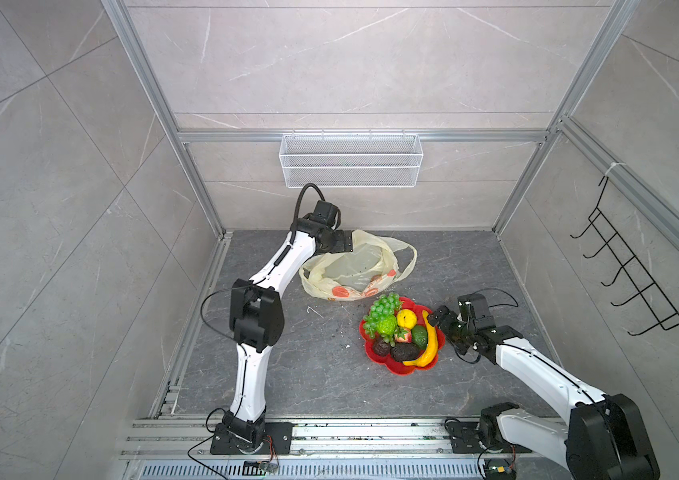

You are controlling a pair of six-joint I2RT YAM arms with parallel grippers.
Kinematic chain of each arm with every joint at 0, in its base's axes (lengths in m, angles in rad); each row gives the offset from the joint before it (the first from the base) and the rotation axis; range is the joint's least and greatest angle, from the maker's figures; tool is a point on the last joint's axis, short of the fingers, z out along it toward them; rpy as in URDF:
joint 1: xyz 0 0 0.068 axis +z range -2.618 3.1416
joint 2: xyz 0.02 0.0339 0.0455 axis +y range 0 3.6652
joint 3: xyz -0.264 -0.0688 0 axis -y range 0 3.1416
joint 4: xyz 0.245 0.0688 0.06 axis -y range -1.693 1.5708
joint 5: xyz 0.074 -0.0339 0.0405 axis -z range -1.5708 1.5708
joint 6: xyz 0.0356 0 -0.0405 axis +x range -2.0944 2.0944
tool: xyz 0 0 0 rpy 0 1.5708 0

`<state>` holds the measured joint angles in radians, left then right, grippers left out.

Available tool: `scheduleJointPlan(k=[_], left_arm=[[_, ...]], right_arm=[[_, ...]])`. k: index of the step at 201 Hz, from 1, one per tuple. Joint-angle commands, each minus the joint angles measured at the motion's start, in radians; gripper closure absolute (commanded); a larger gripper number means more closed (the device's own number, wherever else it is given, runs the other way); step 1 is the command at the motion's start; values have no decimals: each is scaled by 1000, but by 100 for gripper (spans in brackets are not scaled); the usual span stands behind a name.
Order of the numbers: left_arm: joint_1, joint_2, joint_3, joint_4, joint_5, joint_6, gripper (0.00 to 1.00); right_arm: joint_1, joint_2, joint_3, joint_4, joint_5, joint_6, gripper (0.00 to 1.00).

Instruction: Take the fake fruits out of the plastic bag

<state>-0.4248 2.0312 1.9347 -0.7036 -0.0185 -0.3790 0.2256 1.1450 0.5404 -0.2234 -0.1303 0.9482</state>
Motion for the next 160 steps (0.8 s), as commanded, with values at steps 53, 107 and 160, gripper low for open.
scheduleJointPlan(k=[53,107,160], left_arm=[[17,-431,-539,213,-117,-78,1],[62,-664,-859,280,-257,-150,1],[118,-831,-1064,308,-333,-202,1]], right_arm=[[42,65,-36,248,-92,104,5],[153,216,50,327,-79,145,9],[260,341,148,347,-41,153,8]])
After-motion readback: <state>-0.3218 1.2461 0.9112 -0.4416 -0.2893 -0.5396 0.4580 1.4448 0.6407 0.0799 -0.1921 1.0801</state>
